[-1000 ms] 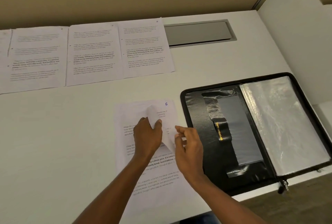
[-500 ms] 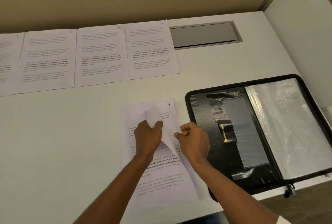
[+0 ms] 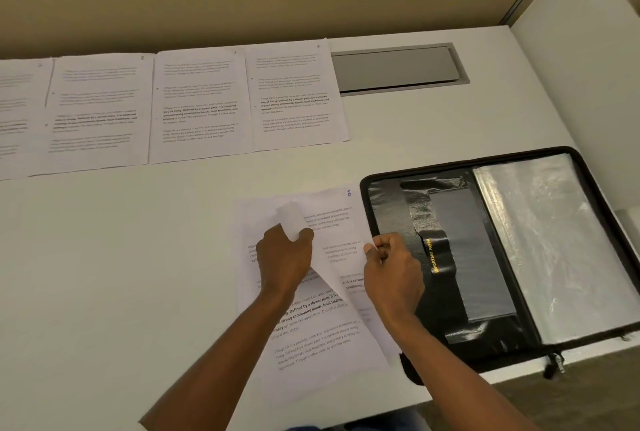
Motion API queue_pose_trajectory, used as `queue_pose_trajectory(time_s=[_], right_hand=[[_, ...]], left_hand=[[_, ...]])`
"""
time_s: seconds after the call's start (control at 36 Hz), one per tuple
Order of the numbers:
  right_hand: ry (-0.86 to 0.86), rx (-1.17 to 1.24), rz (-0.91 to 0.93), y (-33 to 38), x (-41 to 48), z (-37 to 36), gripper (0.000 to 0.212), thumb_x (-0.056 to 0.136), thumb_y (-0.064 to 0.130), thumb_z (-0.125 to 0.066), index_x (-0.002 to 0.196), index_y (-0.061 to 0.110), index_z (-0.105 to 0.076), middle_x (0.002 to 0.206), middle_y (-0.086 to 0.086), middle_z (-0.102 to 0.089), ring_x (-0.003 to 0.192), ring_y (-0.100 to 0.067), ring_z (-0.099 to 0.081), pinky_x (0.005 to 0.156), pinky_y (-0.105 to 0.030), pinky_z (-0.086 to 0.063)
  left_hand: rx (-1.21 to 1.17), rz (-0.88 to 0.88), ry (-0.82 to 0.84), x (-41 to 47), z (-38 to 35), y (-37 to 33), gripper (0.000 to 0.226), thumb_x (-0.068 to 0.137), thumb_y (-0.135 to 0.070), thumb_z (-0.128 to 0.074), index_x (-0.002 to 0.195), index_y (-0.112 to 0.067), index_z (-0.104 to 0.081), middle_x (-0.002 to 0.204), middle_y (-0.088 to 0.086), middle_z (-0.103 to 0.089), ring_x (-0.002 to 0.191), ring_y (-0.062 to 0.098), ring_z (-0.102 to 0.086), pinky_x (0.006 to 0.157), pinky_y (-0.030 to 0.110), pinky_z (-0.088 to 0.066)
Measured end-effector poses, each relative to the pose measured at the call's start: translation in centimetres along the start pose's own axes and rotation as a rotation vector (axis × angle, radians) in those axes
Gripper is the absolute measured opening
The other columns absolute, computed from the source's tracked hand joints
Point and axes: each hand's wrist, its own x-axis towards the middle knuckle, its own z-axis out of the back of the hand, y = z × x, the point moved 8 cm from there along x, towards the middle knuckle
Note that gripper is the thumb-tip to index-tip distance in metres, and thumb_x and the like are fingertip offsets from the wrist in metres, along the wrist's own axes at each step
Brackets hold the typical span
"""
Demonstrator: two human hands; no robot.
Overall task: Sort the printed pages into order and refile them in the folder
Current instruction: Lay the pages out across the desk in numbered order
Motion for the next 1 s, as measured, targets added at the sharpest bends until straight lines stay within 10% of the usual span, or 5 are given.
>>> queue_pose_trajectory(time_s=[0.19,0.5,0.78,1.0], right_hand=[[-0.138,-0.014,0.053,-0.1,1.3,2.8,0.01,0.102,0.024,-0.065,0.106,0.022,-0.056,0.092,0.005,-0.067,0.078,-0.017,-0.067,0.062,-0.035,-0.059],[-0.321,-0.053,0.069,-0.9,3.7,8.1,0.007,0.104,0.019,-0.062,0.109,0.014,-0.061,0.092,-0.002,-0.068,0.072,-0.019,-0.06,0.055,-0.02,-0.033],[-0.487,0.079,0.095,-1.8,7.7,15.1,0.011,0.103,0.019,-0.065,0.111,0.012,-0.061,0.095,0.003,-0.064,0.078,-0.023,-0.061,0.073,-0.034,-0.047],[-0.542,0.212,0.076,-2.6,14.2,18.9,0.014,0.101,0.02,-0.066,0.112,0.012,-0.065,0.103,-0.003,-0.071,0.085,-0.019,-0.061,0.079,-0.03,-0.044]], left_hand=[[0.042,-0.023,0.019,0.2,-0.6,0.1,0.018,0.097,-0.02,-0.066,0.08,-0.015,-0.069,0.077,-0.003,-0.073,0.072,0.012,-0.07,0.061,0.029,-0.056],[0.136,-0.102,0.04,0.1,-1.6,-0.1,0.021,0.097,-0.023,-0.067,0.08,-0.011,-0.07,0.078,-0.001,-0.073,0.075,0.017,-0.072,0.069,0.035,-0.059],[0.345,-0.123,0.055,0.6,-3.0,-0.9,0.084,0.071,-0.103,-0.047,0.045,-0.024,-0.034,0.042,-0.01,-0.042,0.077,0.04,-0.066,0.084,0.049,-0.059],[0.792,-0.068,0.076,0.7,-4.7,-2.1,0.086,0.082,-0.095,-0.039,0.107,-0.017,-0.067,0.116,0.003,-0.067,0.123,0.027,-0.055,0.088,0.044,-0.052]])
